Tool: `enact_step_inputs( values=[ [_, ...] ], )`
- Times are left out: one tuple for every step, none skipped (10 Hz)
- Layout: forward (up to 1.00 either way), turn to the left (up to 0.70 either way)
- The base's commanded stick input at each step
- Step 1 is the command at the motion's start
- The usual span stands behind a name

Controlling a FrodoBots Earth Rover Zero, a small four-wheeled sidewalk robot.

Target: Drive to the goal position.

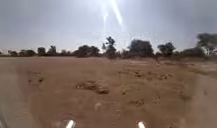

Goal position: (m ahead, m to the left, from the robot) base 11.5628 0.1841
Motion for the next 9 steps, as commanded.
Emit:
enact_step_inputs(
  values=[
    [0.50, 0.00],
    [0.50, 0.00],
    [0.50, 0.00],
    [0.50, 0.00],
    [0.50, 0.00],
    [0.50, 0.00],
    [0.50, 0.00],
    [0.50, 0.00],
    [0.50, 0.00]
  ],
)
